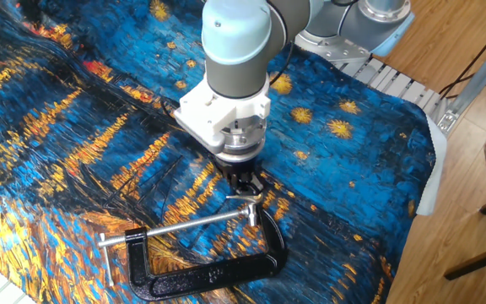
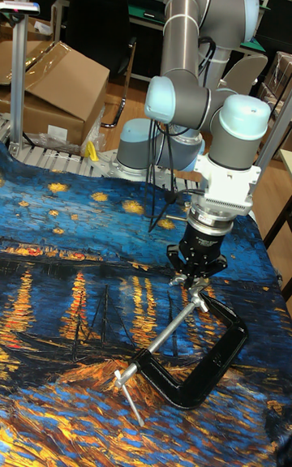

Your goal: Turn on the water tap

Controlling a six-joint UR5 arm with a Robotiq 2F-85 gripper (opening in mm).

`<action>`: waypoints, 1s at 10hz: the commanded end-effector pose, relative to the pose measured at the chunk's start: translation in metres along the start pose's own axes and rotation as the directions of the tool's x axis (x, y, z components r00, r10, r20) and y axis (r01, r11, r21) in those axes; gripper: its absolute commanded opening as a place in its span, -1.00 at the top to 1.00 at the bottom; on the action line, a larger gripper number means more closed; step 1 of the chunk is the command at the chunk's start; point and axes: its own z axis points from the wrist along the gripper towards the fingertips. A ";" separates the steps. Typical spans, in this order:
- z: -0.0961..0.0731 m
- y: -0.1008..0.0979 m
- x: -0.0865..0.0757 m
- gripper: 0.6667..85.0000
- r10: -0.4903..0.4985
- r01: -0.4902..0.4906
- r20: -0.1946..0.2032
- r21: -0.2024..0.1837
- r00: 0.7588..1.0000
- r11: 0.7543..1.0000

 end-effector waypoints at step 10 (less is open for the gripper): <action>-0.034 -0.082 0.034 0.99 0.001 0.001 -0.024 0.090 1.000 0.996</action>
